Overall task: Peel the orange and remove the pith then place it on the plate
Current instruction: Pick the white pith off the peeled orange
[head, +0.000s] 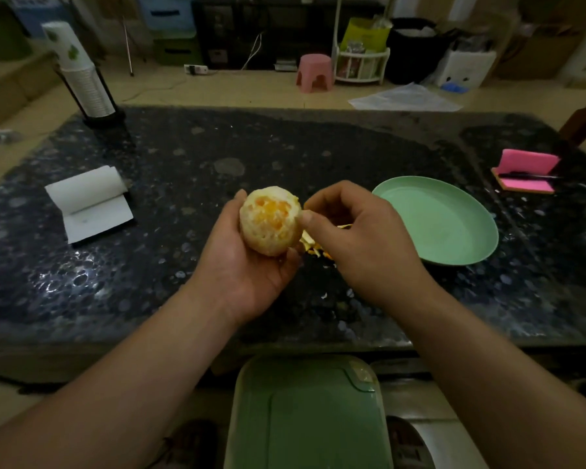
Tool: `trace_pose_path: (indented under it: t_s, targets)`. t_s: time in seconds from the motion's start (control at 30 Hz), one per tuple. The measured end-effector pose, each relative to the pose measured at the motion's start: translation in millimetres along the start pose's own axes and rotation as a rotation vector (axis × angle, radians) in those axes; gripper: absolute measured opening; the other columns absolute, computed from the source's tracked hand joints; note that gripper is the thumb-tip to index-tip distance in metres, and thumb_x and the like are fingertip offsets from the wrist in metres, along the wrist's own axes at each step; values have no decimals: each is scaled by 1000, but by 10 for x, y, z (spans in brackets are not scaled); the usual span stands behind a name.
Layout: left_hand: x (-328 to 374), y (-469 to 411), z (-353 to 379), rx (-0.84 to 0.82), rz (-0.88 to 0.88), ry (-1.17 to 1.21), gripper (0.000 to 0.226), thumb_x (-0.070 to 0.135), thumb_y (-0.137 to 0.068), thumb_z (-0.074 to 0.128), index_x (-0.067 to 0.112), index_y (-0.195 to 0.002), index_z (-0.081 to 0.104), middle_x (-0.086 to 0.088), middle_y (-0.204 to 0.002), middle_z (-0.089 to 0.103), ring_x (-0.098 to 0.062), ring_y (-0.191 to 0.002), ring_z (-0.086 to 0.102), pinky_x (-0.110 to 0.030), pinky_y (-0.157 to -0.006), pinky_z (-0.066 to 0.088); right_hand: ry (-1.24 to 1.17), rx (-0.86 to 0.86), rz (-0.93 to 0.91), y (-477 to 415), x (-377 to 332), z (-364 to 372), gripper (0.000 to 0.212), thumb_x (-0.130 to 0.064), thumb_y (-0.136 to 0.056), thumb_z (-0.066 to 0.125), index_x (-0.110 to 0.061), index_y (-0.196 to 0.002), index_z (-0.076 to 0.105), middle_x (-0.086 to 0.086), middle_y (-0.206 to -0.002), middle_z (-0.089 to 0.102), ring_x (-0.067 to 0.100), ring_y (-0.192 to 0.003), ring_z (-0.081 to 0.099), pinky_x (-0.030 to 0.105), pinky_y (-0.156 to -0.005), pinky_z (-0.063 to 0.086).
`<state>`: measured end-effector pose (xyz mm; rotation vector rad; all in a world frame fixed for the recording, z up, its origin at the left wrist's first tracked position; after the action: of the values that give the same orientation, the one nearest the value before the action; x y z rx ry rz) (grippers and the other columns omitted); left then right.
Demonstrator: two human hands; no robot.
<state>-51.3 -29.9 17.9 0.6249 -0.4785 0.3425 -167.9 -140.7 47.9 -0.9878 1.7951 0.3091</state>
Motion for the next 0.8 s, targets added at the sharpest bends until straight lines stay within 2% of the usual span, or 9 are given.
trace_pose_path:
  t_s: [0.07,0.2,0.33,0.4,0.5,0.6,0.7,0.8]
  targets:
    - [6,9,8,5,8,-11,64,65,-103,47,15,-134,71,-11,-133,73,-22,-96,72,-26,-63,57,-2,-25,-6,12,-11,24,9,-32,-96,78,-30,-102,72,-13,-90,73,-1,-85,69,9,-68,50]
    - [50,27,28,24,38,-27,59,59,-107,43,13,-135,69,-17,-132,73,-27,-103,75,-32,-79,59,-11,-17,-2,12,1,13,7,-32,-96,78,-31,-100,72,-13,-90,75,2,-84,72,16,-68,54]
    - [57,38,50,60,105,-75,56,55,-107,46,12,-134,69,-19,-130,73,-32,-122,71,-42,-111,50,30,5,-21,30,-13,23,8,-36,-96,79,-32,-96,73,-13,-87,75,2,-83,72,20,-69,58]
    - [54,40,59,63,137,-95,55,54,-107,47,11,-132,69,-20,-128,74,-34,-127,68,-48,-119,44,67,21,-32,46,-20,33,9,-39,-95,78,-32,-95,72,-13,-85,74,1,-81,71,19,-68,57]
    - [49,47,79,55,185,-135,53,52,-107,47,9,-126,71,-19,-122,77,-33,-121,72,-52,-118,45,138,59,-63,66,-26,31,11,-40,-95,77,-30,-94,73,-13,-81,73,1,-79,69,21,-66,56]
    - [40,50,89,52,230,-211,52,52,-108,46,9,-126,70,-16,-117,78,-30,-108,75,-53,-113,50,196,86,-92,83,-33,27,12,-39,-95,77,-28,-93,73,-12,-82,72,4,-76,67,30,-68,58]
    - [27,44,86,67,265,-284,54,52,-108,47,8,-132,68,-16,-121,77,-31,-110,74,-55,-109,53,253,113,-131,97,-31,29,11,-35,-94,76,-25,-90,73,-10,-82,71,6,-73,66,37,-69,58]
    - [18,30,87,74,289,-324,52,50,-108,46,8,-128,69,-16,-118,78,-30,-107,74,-52,-101,56,297,126,-157,91,-16,38,11,-33,-94,75,-24,-88,72,-9,-81,71,9,-71,65,40,-68,58]
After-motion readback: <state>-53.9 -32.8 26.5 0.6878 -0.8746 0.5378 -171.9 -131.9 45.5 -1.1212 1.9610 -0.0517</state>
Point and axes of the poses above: each hand's wrist, its own y-axis away from the middle knuckle, its own z-axis out of the palm, x = y × z, the point moved 2 cm from there along -y, towards the middle knuckle
